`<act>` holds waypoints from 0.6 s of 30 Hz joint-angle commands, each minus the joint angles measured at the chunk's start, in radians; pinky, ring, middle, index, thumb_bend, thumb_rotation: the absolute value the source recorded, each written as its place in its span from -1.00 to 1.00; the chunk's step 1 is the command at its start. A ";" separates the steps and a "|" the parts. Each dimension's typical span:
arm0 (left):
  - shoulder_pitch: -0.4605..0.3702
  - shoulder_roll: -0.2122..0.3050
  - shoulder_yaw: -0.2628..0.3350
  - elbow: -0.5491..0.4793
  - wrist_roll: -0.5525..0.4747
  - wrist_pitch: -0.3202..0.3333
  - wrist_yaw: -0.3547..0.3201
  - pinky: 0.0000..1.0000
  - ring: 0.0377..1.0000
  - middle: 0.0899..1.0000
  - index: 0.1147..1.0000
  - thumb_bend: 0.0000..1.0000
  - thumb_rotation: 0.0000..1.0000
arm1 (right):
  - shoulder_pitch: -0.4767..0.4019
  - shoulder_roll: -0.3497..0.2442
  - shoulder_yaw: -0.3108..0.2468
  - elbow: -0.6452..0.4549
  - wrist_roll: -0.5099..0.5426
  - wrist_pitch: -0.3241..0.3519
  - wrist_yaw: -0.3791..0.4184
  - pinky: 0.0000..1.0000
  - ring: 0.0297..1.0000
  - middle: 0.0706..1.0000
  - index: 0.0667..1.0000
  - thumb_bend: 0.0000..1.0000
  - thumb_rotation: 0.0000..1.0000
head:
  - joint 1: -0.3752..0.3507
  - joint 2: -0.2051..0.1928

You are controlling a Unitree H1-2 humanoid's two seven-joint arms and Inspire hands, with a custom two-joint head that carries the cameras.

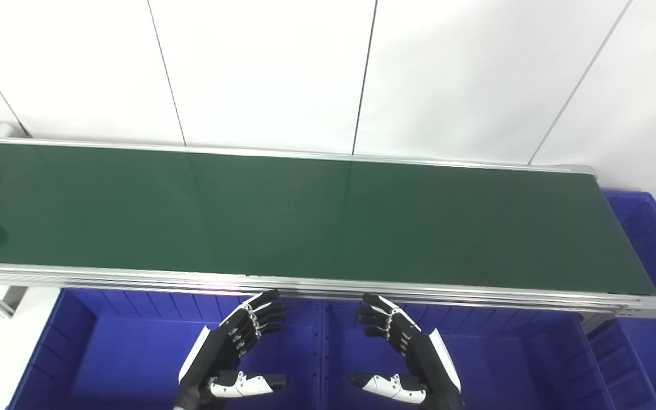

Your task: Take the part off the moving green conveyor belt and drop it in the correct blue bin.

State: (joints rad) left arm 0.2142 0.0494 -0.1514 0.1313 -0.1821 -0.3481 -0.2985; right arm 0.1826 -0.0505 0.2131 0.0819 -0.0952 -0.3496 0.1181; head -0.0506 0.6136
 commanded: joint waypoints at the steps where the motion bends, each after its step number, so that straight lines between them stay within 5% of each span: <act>1: -0.013 -0.002 0.000 -0.014 -0.004 -0.030 -0.009 0.59 0.63 0.57 0.64 1.00 -0.57 | -0.009 0.006 -0.001 -0.019 0.011 -0.054 0.001 0.47 0.55 0.55 0.66 0.61 -0.33 | 0.002 -0.003; 18: -0.014 -0.002 0.000 -0.008 -0.009 -0.039 -0.013 0.58 0.61 0.57 0.64 1.00 -0.58 | -0.008 0.004 -0.002 -0.019 0.007 -0.053 -0.001 0.46 0.54 0.55 0.65 0.62 -0.32 | 0.001 -0.004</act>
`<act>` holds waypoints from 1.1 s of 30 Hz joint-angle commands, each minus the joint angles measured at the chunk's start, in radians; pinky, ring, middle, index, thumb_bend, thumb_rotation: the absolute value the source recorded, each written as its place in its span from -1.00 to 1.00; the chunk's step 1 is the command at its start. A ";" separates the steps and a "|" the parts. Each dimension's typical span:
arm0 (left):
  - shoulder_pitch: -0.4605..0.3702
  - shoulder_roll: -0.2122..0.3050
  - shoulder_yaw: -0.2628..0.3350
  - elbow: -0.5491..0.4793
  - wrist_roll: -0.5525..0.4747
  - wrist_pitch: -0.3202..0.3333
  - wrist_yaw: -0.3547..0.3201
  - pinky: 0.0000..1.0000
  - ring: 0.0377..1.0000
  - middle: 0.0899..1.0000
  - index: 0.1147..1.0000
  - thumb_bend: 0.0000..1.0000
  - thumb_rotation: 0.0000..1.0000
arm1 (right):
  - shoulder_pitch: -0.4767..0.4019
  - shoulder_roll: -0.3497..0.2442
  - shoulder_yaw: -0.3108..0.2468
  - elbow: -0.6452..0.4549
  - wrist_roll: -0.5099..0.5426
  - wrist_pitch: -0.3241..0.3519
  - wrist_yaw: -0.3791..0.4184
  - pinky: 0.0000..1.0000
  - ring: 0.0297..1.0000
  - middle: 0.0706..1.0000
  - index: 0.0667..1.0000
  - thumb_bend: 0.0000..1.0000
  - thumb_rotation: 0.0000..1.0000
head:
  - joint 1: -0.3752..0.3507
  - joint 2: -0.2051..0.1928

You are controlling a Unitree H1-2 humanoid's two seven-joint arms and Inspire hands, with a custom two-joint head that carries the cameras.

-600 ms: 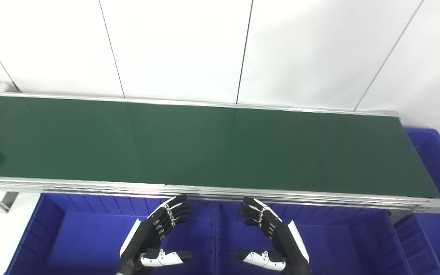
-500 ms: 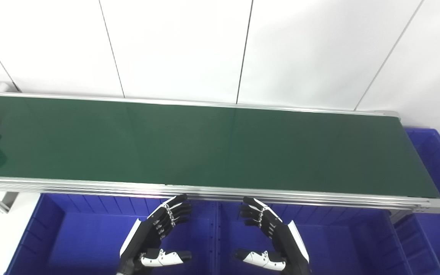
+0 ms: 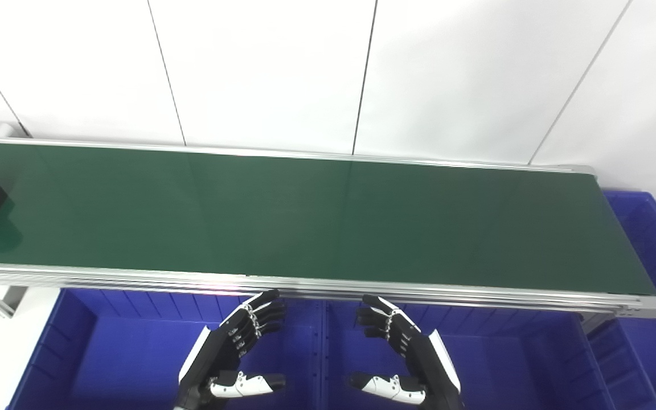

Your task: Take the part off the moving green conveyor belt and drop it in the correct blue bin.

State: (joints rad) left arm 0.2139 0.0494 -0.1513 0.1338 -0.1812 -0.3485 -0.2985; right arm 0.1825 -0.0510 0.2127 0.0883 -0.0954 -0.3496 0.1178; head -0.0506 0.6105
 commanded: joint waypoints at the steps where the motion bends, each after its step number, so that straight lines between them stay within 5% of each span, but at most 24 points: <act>1: -0.013 -0.002 0.001 -0.011 -0.010 -0.037 -0.012 0.58 0.61 0.57 0.64 1.00 -0.58 | -0.008 0.004 -0.002 -0.025 0.007 -0.052 -0.001 0.46 0.54 0.55 0.65 0.62 -0.33 | 0.001 -0.001; 12: -0.020 -0.008 -0.001 0.011 -0.011 -0.058 -0.015 0.55 0.60 0.57 0.63 1.00 -0.59 | -0.012 0.001 -0.003 -0.011 0.013 -0.060 0.002 0.45 0.54 0.55 0.63 0.60 -0.36 | 0.037 -0.024; 23: -0.035 -0.033 -0.015 0.069 0.026 -0.086 -0.003 0.54 0.63 0.60 0.64 1.00 -0.56 | -0.023 -0.030 -0.016 0.031 0.035 -0.101 0.017 0.48 0.55 0.56 0.64 0.56 -0.34 | 0.245 -0.108; 33: -0.050 -0.062 -0.007 0.114 0.032 -0.107 0.000 0.49 0.57 0.54 0.58 1.00 -0.64 | -0.042 -0.039 -0.026 0.080 0.071 -0.120 0.032 0.49 0.59 0.55 0.64 0.50 -0.35 | 0.287 -0.147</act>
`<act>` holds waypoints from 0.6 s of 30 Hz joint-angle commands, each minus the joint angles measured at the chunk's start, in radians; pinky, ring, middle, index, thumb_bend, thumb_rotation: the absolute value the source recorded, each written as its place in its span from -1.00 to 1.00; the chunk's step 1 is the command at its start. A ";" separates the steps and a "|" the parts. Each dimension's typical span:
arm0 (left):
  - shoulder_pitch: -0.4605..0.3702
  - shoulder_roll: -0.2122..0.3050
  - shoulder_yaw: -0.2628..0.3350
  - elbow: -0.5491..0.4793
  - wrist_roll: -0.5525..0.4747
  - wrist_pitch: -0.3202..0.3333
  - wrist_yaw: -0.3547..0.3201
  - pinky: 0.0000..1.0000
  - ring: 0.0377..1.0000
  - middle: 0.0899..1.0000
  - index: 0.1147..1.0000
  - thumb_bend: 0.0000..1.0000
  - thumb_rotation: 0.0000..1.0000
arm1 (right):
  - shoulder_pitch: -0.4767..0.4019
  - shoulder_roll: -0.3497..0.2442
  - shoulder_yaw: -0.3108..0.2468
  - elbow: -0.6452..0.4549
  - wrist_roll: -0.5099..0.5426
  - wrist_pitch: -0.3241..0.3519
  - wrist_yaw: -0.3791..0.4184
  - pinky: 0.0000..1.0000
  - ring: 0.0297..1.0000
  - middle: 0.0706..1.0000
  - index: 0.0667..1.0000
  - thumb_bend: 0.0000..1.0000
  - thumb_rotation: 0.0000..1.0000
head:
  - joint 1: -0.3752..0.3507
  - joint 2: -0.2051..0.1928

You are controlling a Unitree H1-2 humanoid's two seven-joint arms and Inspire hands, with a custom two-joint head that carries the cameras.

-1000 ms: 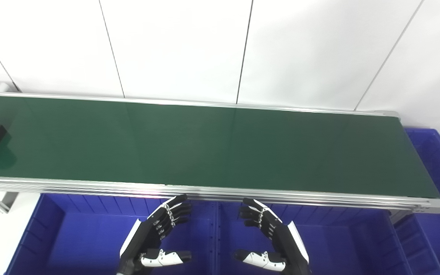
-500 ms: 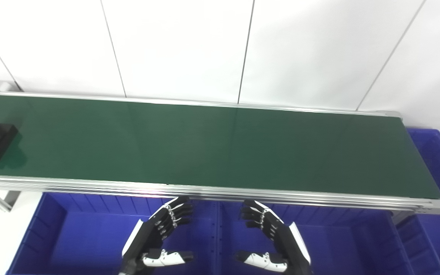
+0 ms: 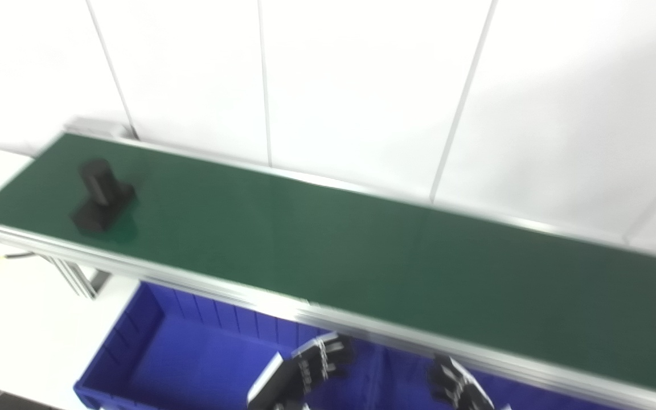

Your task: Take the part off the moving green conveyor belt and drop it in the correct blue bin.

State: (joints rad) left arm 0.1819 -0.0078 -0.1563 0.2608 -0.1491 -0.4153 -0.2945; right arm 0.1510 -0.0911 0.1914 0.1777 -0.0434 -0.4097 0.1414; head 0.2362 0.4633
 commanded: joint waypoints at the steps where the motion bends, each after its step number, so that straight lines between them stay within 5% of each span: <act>1: -0.021 -0.005 -0.002 -0.007 0.001 -0.044 -0.005 0.49 0.57 0.54 0.57 1.00 -0.64 | -0.013 0.000 -0.005 -0.006 0.018 -0.060 0.007 0.49 0.59 0.55 0.63 0.50 -0.35 | 0.004 -0.001; 13: -0.039 -0.013 0.009 0.030 0.030 -0.053 0.002 0.42 0.53 0.53 0.54 1.00 -0.67 | -0.029 -0.006 -0.004 0.026 0.021 -0.060 0.008 0.51 0.57 0.54 0.64 0.53 -0.32 | 0.035 -0.038; 18: -0.048 -0.020 0.007 0.048 0.023 -0.054 -0.008 0.43 0.53 0.53 0.54 1.00 -0.69 | -0.035 -0.014 -0.007 0.037 0.030 -0.060 0.013 0.50 0.56 0.54 0.63 0.53 -0.31 | 0.115 -0.072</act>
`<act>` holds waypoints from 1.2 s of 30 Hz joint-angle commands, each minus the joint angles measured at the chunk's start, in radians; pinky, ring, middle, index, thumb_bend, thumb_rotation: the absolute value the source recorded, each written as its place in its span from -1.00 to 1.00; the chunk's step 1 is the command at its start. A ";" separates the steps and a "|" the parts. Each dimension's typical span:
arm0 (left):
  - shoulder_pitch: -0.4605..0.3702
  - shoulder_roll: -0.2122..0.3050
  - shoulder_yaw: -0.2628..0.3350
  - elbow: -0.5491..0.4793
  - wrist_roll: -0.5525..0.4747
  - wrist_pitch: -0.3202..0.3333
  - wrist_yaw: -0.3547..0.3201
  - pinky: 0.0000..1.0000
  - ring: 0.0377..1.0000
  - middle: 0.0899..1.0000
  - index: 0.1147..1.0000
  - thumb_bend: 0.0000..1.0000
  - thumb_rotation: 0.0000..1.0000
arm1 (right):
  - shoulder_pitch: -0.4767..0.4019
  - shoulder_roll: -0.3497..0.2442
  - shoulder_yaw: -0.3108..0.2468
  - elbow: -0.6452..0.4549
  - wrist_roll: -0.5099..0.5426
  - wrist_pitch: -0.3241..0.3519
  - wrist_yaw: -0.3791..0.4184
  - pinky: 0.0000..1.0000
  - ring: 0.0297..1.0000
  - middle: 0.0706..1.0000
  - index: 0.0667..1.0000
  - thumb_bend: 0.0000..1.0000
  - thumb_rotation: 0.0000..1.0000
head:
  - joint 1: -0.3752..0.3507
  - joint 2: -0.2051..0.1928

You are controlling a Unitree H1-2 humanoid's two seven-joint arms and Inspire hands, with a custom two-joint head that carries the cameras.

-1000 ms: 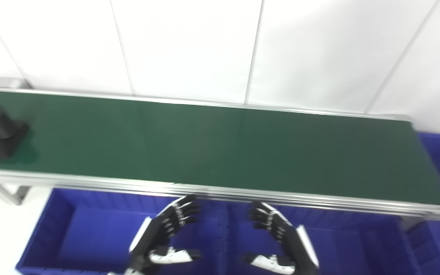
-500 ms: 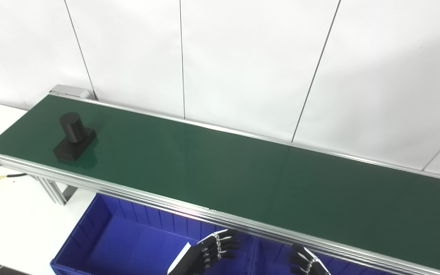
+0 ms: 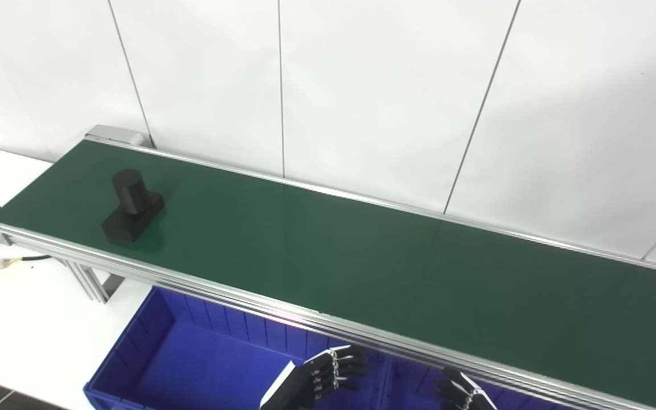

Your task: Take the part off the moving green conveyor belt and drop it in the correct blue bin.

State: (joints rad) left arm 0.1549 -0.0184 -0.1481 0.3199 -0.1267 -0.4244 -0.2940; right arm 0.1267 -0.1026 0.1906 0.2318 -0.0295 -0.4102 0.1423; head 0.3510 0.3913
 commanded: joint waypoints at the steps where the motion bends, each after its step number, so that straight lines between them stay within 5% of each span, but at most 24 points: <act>1: -0.023 -0.011 -0.001 -0.008 0.001 -0.045 -0.009 0.43 0.53 0.53 0.54 1.00 -0.70 | -0.012 -0.004 -0.007 -0.014 0.021 -0.060 0.016 0.51 0.56 0.55 0.64 0.51 -0.34 | 0.001 0.000; 36: -0.031 -0.026 0.011 0.002 0.037 -0.045 0.008 0.43 0.51 0.52 0.53 1.00 -0.70 | -0.014 -0.001 -0.032 -0.024 0.020 -0.060 0.024 0.50 0.56 0.53 0.62 0.44 -0.36 | -0.015 0.000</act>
State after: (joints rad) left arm 0.1409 -0.0351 -0.1396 0.3370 -0.0920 -0.4256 -0.2844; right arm 0.1202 -0.1063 0.1651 0.2407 -0.0129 -0.4103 0.1709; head 0.3344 0.3912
